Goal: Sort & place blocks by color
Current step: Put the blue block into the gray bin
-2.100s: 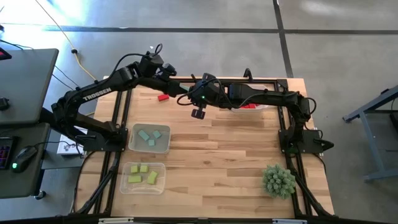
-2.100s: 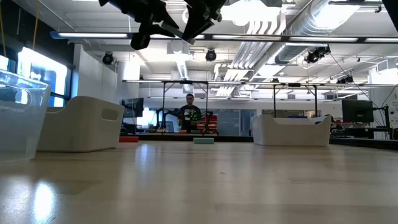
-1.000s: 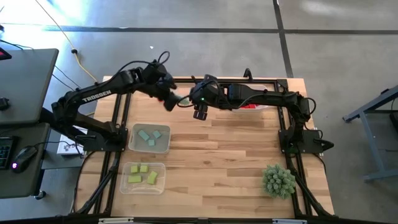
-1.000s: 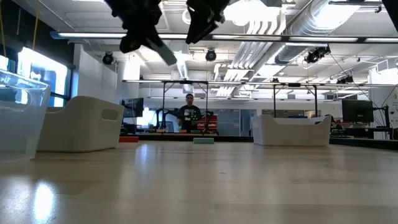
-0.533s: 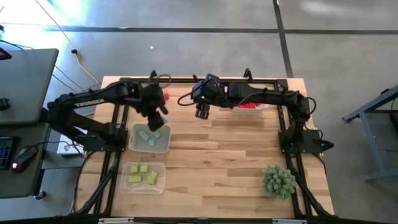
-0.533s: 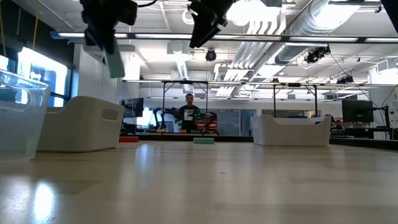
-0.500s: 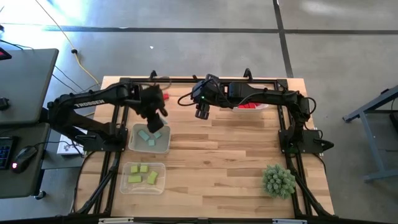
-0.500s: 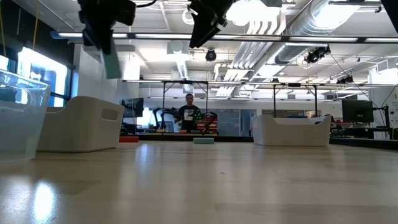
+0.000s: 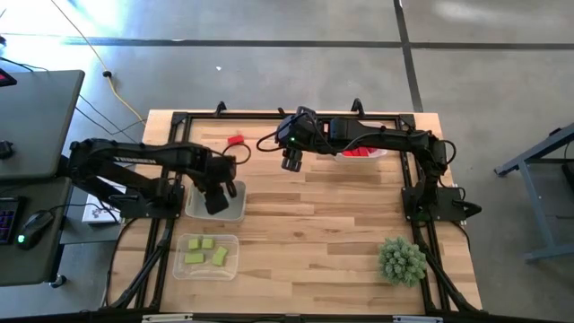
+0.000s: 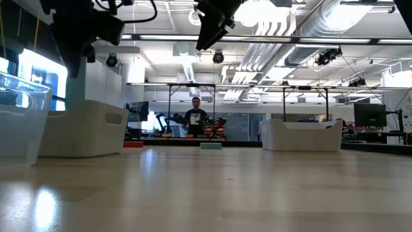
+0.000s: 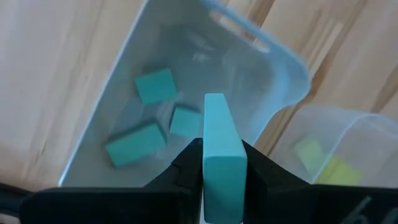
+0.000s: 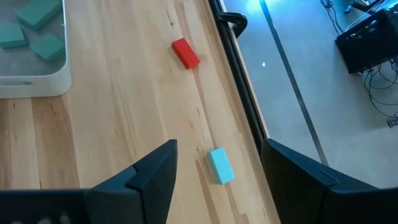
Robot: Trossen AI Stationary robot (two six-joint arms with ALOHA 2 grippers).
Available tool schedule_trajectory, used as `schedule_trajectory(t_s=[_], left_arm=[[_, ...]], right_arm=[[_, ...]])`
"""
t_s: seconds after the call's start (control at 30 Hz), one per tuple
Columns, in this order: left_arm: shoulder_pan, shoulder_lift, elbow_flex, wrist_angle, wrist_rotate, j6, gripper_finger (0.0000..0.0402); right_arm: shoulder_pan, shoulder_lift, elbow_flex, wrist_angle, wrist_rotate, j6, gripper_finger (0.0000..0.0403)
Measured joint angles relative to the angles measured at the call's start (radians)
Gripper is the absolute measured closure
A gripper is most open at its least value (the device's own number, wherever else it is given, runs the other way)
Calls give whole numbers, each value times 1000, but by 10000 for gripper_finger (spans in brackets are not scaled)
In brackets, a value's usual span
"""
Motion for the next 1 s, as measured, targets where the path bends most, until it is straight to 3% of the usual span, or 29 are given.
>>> schedule_trajectory(t_s=[0.3,0.77,1.0], left_arm=[[-27,0,-51,8,1,-60,341],[-26,0,-90,26,21,-163,258],[-27,0,-52,27,76,-227,258]], right_arm=[[0,0,0,-4,-1,0,181],[0,0,0,-13,-1,-1,181],[0,0,0,-15,-1,-8,181]])
